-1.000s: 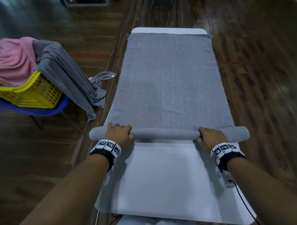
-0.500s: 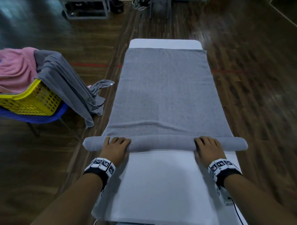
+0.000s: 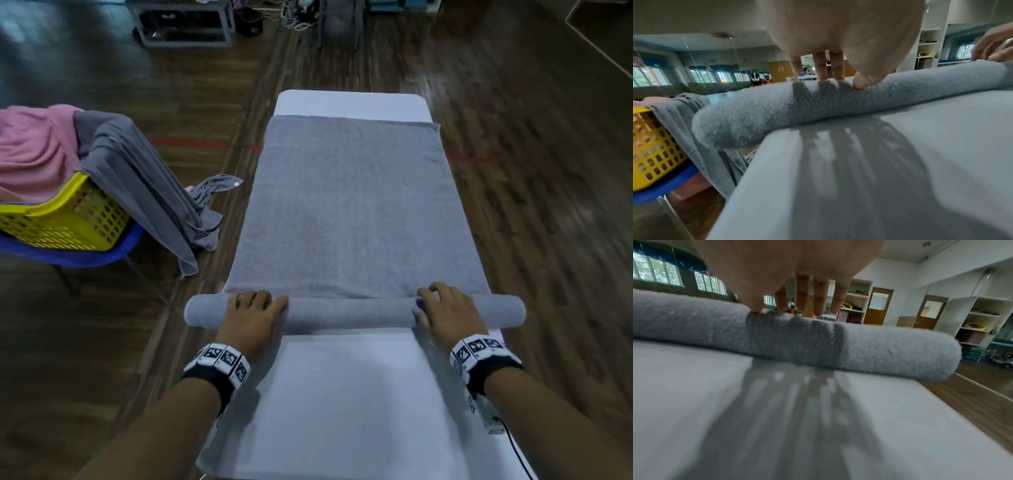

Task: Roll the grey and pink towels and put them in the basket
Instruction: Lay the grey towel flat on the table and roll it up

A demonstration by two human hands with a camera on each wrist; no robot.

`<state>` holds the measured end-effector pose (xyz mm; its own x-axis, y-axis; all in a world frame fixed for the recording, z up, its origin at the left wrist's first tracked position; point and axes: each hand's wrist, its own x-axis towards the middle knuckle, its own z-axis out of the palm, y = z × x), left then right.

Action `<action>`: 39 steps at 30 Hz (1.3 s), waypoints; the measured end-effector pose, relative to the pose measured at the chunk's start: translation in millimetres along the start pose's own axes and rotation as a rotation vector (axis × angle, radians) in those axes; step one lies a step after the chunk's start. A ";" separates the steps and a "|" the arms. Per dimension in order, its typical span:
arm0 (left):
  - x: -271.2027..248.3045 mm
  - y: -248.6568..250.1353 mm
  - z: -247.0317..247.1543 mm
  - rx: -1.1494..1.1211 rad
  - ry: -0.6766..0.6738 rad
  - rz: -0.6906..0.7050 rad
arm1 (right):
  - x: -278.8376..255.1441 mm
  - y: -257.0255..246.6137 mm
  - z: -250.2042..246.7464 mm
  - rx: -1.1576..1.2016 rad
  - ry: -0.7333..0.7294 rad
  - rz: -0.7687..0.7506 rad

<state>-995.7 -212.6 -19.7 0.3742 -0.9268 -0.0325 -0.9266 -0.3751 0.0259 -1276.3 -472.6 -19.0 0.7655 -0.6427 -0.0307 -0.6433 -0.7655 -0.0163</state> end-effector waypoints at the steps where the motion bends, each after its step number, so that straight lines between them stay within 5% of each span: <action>1: -8.8 1.9 6.5 -0.010 -0.024 0.011 | -7.3 -3.5 7.2 -0.010 -0.031 -0.012; 6: -17.7 1.5 19.9 -0.053 -0.089 -0.058 | -13.5 -7.5 21.8 -0.048 -0.189 0.008; 14: 44.2 -24.3 -17.0 -0.187 -0.318 -0.199 | 37.3 -9.6 -13.5 0.064 -0.351 0.114; 19: 22.9 -19.6 -13.4 -0.037 0.014 -0.133 | 20.9 -21.4 -2.1 -0.046 -0.061 0.065; 22: -9.3 -7.5 8.5 -0.008 0.076 -0.052 | -4.4 -33.8 14.0 -0.063 -0.026 0.000; 26: -25.2 -5.4 24.1 -0.013 -0.043 -0.083 | -12.5 -37.7 21.6 -0.067 -0.127 0.020; 35: 42.6 -28.3 -21.7 -0.115 -0.395 -0.101 | 37.1 -24.3 -15.4 -0.022 -0.431 0.073; 37: 40.0 -26.8 -25.6 -0.103 -0.349 -0.097 | 32.8 -21.9 -17.6 0.019 -0.465 0.082; 39: 26.0 -20.8 -21.4 -0.053 -0.122 -0.054 | 18.5 -16.6 -10.0 0.053 -0.354 0.070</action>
<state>-965.9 -229.3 0.3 0.4134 -0.8971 -0.1561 -0.9008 -0.4280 0.0736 -1251.4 -472.1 -9.4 0.6737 -0.6351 -0.3778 -0.7008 -0.7113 -0.0537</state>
